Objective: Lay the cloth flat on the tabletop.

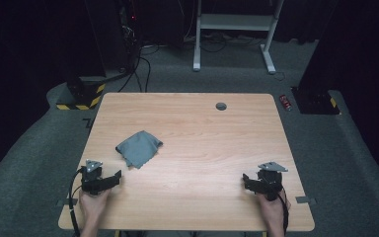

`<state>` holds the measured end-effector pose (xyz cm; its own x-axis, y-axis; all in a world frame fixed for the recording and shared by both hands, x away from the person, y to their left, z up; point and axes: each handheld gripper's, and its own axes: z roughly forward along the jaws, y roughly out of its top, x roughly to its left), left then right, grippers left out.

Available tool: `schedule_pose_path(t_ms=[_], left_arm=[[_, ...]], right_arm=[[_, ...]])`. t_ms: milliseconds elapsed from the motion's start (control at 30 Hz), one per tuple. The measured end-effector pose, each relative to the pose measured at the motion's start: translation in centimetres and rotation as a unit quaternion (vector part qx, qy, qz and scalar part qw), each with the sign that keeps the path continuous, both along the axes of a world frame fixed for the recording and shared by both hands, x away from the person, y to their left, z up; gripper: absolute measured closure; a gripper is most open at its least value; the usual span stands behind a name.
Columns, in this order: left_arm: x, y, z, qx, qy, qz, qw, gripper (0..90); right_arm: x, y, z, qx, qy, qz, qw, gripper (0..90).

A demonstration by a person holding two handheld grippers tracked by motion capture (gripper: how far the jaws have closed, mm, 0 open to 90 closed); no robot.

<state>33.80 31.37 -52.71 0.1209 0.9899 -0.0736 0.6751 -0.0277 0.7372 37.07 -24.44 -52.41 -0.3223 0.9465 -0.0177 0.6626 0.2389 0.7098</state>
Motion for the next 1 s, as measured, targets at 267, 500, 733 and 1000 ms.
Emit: schedule_pose_path(t_ms=[267, 500, 733, 1000], left_arm=[[-0.3, -0.5, 0.4, -0.003, -0.005, -0.013, 0.9999, 18.8], [-0.1, -0.9, 1.2, -0.014, -0.011, -0.019, 0.9997, 18.8], [0.4, -1.7, 1.8, -0.03, -0.016, -0.035, 0.9988, 17.9], [0.9, -2.8, 2.8, -0.027, -0.027, -0.057, 0.9976, 18.5]], right_arm=[[0.0, 0.0, 0.0, 0.0, 0.0, 0.0, 1.0, 14.4], [0.0, 0.0, 0.0, 0.0, 0.0, 0.0, 1.0, 14.4], [0.0, 0.0, 0.0, -0.001, 0.0, 0.0, 1.0, 14.4], [0.0, 0.0, 0.0, 0.0, 0.0, 0.0, 1.0, 14.4]])
